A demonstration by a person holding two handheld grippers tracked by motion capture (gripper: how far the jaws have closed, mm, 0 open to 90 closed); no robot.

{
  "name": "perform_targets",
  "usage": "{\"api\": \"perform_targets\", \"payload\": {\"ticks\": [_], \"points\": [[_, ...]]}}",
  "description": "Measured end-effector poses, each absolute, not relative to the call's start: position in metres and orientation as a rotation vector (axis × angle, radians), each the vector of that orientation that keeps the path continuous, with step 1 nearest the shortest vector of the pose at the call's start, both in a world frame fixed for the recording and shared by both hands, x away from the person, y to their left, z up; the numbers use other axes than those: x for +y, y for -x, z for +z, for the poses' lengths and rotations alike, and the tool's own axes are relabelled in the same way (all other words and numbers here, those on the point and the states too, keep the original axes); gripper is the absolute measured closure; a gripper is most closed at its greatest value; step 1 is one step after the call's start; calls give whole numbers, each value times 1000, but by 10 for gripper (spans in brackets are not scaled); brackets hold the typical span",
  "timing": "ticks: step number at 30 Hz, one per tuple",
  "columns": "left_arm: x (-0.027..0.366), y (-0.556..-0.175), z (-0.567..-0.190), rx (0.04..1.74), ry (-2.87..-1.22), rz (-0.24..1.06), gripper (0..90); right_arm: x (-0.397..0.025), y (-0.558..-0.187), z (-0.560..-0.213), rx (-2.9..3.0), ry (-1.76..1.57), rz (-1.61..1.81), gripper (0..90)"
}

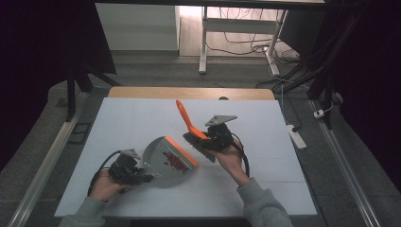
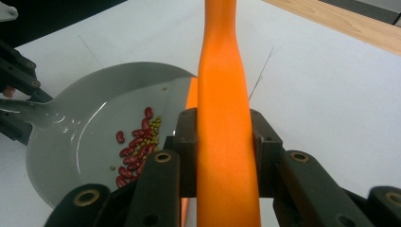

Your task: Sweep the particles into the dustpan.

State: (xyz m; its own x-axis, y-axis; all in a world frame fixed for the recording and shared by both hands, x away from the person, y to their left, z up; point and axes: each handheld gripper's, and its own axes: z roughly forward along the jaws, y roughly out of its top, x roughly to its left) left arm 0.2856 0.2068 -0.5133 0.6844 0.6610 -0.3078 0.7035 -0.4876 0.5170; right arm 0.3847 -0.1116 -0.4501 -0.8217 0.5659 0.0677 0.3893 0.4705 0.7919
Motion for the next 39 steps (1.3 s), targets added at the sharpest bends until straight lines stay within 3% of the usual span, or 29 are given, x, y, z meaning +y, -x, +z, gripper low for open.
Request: {"api": "perform_targets", "payload": {"ticks": [21, 39], "points": [[208, -266, -510, 1167, -2094, 17, 615, -149, -387, -445, 2482, -889, 1300, 707], [200, -256, -505, 1261, -2015, 82, 615, -200, -360, -444, 2423, -914, 1291, 707]]}}
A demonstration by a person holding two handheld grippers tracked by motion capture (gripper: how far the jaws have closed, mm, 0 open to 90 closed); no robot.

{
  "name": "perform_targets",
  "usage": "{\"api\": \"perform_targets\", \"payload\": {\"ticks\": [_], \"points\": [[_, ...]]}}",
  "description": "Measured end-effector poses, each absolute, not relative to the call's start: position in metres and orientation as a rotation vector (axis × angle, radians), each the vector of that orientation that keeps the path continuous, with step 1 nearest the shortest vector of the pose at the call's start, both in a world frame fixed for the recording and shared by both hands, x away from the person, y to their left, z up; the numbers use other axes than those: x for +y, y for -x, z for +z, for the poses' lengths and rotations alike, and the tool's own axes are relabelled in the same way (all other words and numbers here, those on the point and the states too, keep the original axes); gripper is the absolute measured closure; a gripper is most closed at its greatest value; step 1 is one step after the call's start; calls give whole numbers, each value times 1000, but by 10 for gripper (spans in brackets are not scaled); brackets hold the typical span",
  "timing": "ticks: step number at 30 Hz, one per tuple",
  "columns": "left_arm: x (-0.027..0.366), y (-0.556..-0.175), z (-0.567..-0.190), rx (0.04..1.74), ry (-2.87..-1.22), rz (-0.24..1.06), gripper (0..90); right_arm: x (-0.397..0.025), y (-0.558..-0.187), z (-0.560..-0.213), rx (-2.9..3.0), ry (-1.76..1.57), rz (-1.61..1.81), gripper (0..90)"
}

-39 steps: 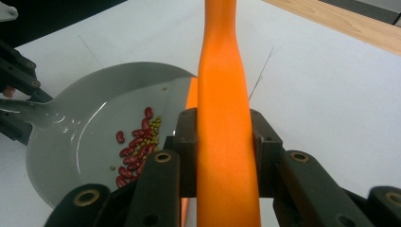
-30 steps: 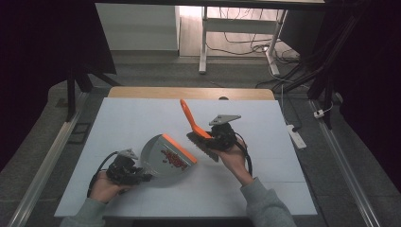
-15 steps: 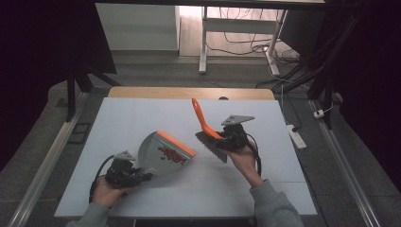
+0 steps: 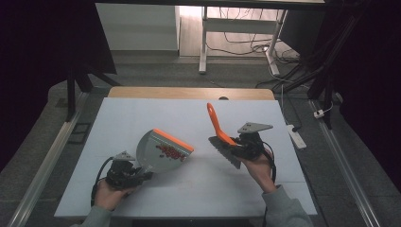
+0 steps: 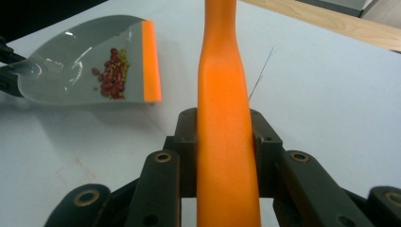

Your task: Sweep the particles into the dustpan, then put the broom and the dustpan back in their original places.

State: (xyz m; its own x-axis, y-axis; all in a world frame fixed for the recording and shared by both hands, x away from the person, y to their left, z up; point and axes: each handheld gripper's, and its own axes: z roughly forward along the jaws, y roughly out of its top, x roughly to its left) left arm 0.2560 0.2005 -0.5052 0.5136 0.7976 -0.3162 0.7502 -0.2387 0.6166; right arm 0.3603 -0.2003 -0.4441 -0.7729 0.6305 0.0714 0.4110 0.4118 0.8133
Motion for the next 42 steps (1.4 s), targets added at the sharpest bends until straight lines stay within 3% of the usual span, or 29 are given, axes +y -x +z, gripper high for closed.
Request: {"api": "perform_targets", "payload": {"ticks": [42], "points": [[213, -241, -513, 1515, -1794, 190, 615, -255, -329, -457, 2355, -1084, 1333, 707]]}}
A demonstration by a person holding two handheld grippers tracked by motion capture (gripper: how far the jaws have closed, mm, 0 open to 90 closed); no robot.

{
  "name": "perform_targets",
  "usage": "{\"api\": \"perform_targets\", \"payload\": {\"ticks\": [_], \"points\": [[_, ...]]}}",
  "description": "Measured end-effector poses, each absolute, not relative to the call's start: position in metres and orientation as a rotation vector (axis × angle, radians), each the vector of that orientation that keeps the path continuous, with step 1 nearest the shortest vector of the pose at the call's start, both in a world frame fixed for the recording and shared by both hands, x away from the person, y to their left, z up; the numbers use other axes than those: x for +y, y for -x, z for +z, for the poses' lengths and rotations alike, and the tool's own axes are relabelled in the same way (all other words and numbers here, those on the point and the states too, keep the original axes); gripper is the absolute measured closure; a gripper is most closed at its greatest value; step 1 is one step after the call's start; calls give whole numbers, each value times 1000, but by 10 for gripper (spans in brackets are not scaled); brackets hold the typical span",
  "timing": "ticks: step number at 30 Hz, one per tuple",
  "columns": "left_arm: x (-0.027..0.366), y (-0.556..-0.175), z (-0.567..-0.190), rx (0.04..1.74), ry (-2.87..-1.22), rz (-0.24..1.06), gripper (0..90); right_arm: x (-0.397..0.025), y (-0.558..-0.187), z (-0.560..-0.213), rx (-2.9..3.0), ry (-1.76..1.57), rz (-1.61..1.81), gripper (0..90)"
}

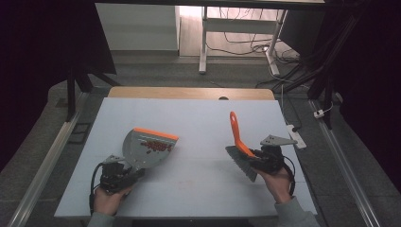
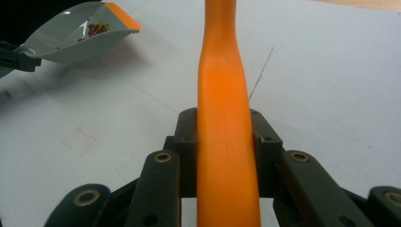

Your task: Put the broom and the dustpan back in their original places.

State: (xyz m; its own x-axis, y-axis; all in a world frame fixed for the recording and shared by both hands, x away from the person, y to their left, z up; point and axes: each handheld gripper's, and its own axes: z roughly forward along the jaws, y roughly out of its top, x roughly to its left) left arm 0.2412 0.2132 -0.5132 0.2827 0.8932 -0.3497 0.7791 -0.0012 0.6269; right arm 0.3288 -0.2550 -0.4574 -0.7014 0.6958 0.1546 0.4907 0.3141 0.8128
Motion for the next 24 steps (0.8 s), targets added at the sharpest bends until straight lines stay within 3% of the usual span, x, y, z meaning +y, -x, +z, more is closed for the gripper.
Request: {"api": "perform_targets", "payload": {"ticks": [24], "points": [[220, -234, -524, 1658, -1715, 268, 614, -271, -325, -482, 2347, -1336, 1378, 707]]}}
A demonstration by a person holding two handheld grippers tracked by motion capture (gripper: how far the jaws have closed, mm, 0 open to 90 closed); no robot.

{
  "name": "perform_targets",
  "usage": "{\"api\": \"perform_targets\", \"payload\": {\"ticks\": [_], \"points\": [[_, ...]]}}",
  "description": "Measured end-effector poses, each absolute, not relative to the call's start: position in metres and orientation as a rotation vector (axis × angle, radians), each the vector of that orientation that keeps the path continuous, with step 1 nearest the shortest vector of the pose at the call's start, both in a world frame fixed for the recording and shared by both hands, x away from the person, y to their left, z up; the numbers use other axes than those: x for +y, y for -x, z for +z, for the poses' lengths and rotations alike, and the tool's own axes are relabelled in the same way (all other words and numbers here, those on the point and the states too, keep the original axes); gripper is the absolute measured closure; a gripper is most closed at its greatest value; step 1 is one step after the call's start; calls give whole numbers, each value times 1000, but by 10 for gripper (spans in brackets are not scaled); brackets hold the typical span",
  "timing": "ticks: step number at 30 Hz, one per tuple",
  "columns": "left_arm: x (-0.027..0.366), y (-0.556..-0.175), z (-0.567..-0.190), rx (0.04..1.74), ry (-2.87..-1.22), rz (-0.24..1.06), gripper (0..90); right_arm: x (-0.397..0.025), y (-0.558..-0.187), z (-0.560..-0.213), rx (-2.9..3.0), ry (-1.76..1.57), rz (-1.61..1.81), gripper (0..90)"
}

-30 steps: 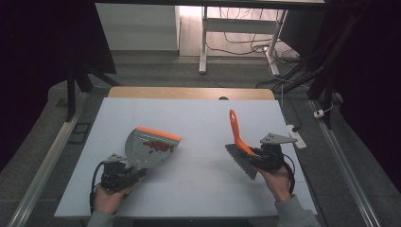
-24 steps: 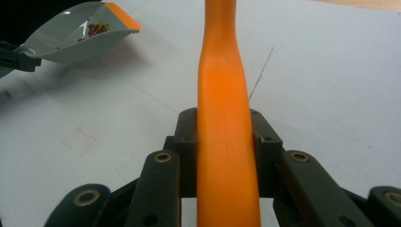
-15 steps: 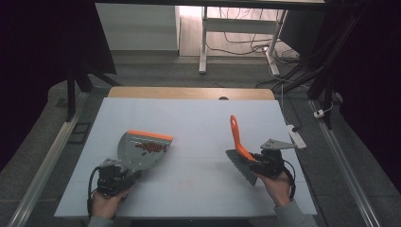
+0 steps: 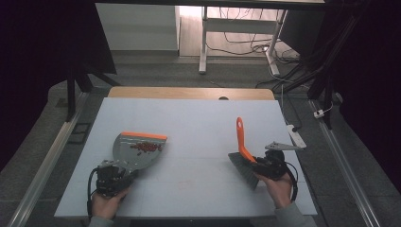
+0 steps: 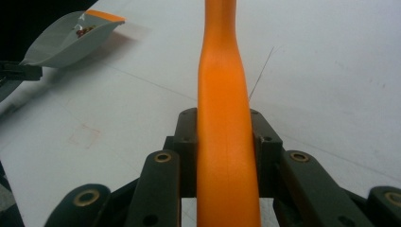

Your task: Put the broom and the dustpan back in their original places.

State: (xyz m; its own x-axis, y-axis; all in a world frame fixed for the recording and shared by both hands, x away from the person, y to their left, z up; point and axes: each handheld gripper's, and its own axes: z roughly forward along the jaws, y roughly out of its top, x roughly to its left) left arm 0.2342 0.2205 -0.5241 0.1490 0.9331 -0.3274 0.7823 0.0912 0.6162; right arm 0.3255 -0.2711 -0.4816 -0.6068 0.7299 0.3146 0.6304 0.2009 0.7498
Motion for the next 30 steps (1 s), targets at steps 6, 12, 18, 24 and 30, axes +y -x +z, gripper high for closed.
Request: {"api": "perform_targets", "payload": {"ticks": [6, 12, 18, 24, 30], "points": [[224, -235, -525, 1676, -1700, 271, 614, -272, -329, -488, 2358, -1377, 1339, 707], [224, -237, -527, 1685, -1704, 270, 613, -271, -332, -490, 2359, -1357, 1230, 706], [225, -238, -528, 1689, -1704, 269, 612, -271, -336, -490, 2355, -1343, 1162, 697], [224, -239, -529, 1697, -1703, 269, 610, -275, -341, -494, 2347, -1328, 1093, 670], [223, -240, -530, 1700, -1707, 264, 609, -279, -346, -496, 2348, -1343, 1067, 629]]}}
